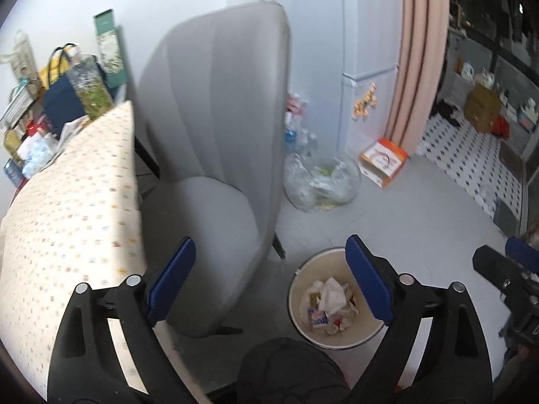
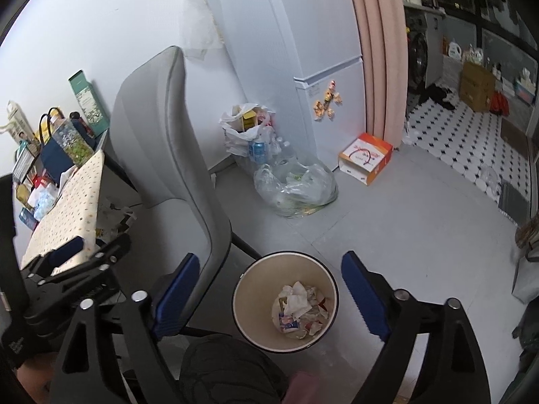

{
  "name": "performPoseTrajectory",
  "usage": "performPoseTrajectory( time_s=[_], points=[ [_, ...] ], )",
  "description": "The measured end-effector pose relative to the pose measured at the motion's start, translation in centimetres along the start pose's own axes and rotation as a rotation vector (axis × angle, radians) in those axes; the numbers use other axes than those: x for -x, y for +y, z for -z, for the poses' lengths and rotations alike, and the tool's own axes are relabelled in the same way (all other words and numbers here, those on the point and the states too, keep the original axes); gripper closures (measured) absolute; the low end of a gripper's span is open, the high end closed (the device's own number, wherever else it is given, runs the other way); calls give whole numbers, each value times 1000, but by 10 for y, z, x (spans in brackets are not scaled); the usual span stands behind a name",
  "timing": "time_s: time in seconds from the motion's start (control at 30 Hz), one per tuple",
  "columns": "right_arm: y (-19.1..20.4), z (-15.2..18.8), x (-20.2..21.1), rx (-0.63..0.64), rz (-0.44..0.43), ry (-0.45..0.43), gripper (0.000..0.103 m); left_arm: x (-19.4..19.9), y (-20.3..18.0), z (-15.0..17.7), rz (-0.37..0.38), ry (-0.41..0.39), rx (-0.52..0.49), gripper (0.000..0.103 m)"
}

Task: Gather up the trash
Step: 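Open the right tool over the bin while the left tool opens to drop the tissue, then move both open tools back over the table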

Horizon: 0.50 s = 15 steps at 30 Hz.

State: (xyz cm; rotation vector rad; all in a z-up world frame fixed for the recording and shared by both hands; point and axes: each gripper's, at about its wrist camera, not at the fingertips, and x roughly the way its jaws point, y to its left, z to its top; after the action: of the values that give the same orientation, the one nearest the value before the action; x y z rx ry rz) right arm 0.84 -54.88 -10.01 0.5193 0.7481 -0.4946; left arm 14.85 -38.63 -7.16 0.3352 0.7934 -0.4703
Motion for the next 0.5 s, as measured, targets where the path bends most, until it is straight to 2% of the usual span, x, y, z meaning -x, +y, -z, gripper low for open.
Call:
performPoseTrajectory(
  time_s=[0.17,0.5],
  points=[
    [25,-4,20,31,6,-42,8,24,34,1,-23,-46,60,8],
    [87,0,61,154,-30,-95,8,67,96,15,-48,-111,174,6]
  ],
)
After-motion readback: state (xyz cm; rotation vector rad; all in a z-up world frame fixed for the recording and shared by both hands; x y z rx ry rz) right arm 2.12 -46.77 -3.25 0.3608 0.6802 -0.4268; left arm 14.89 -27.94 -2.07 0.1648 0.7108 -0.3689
